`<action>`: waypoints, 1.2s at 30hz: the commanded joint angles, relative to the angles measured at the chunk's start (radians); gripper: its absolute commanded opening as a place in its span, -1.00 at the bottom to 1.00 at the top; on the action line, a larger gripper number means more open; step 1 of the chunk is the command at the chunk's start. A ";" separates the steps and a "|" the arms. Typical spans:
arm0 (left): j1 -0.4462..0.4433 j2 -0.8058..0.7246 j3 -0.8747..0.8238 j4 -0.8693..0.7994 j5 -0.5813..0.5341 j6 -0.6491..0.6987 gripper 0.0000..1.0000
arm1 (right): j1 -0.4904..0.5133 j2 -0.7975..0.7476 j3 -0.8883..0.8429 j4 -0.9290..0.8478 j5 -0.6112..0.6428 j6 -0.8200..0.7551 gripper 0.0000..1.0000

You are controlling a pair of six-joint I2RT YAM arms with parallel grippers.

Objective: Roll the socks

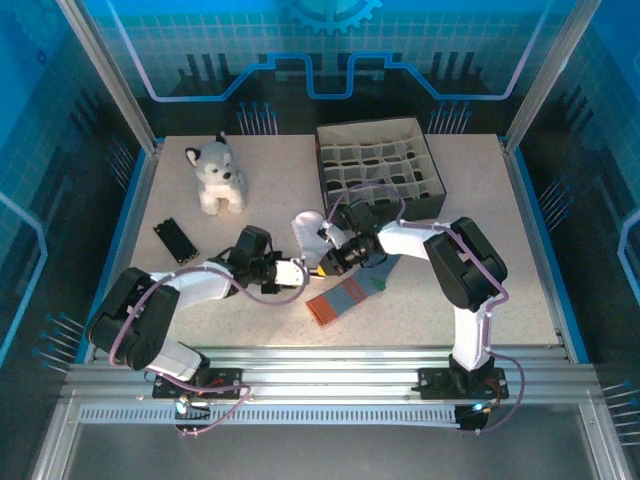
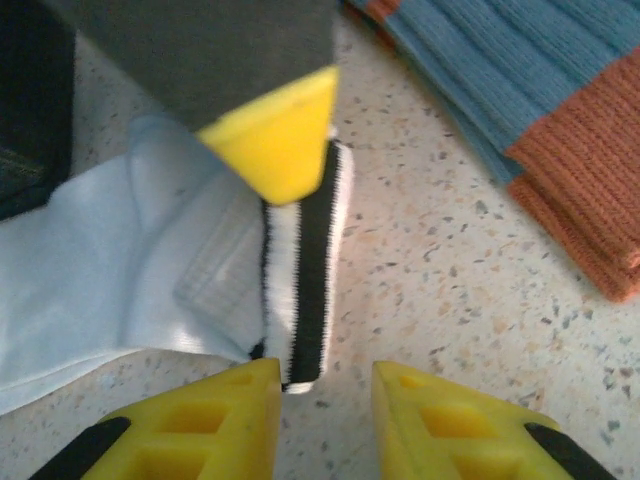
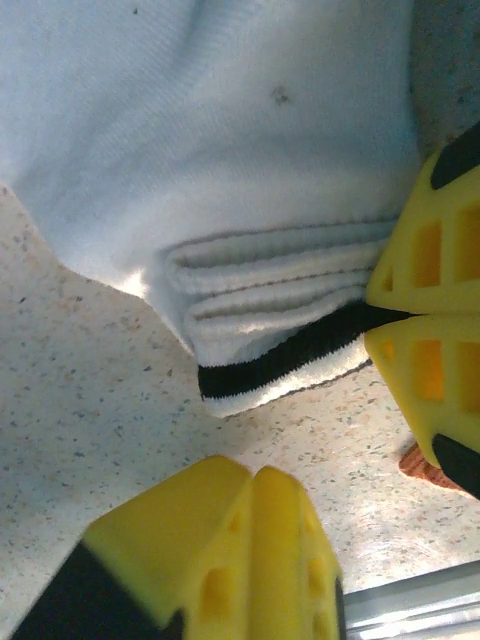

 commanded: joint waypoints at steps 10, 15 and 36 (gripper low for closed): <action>-0.100 0.090 -0.024 0.317 -0.147 0.100 -0.44 | -0.059 0.114 0.118 -0.265 -0.023 0.070 -1.00; -0.113 0.133 -0.028 0.362 -0.160 0.117 -0.37 | -0.076 0.131 0.137 -0.307 -0.023 0.070 -1.00; -0.122 0.216 0.091 0.071 -0.193 0.145 -0.10 | -0.092 0.183 0.171 -0.352 -0.058 0.066 -1.00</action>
